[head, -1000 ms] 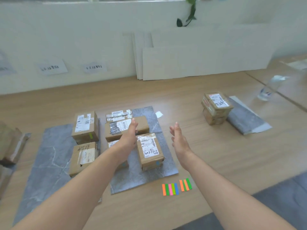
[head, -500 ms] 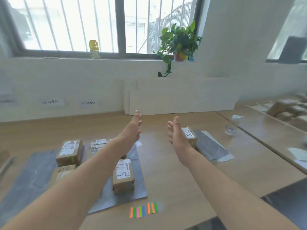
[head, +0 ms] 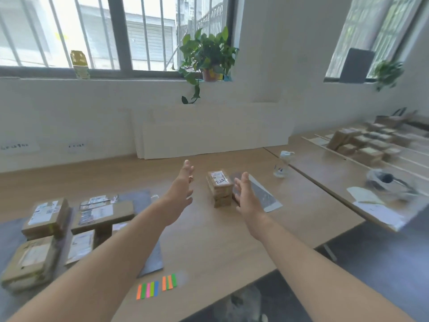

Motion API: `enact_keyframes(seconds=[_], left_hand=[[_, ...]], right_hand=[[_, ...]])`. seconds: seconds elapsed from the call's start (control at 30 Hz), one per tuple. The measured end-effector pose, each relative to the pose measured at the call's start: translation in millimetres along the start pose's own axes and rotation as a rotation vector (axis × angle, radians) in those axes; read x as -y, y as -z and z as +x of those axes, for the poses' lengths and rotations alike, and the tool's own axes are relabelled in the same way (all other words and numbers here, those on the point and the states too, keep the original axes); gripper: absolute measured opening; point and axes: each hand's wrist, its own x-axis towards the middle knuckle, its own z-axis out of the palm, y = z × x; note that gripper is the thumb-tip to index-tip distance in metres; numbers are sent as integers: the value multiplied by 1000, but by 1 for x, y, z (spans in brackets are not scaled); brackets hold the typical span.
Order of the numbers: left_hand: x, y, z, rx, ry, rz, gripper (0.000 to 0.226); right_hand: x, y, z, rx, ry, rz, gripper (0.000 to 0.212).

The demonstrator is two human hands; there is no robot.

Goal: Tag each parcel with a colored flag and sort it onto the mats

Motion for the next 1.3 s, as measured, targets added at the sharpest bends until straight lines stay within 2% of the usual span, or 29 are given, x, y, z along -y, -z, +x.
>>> enact_keyframes(seconds=[0.1, 0.27, 0.67, 0.93, 1.3], left_hand=[[2, -8, 10, 9, 19, -4, 66], [18, -13, 43, 28, 71, 25, 67], [33, -10, 161, 63, 154, 105, 68], [64, -33, 220, 80, 228, 126, 68], [131, -80, 320, -113, 340, -1, 65]], right_hand=[[-10, 8, 8, -6, 12, -13, 56], [-35, 9, 37, -25, -43, -10, 74], [-48, 5, 136, -86, -90, 16, 70], [-79, 26, 193, -129, -168, 54, 67], [-142, 63, 308, -59, -286, 26, 63]])
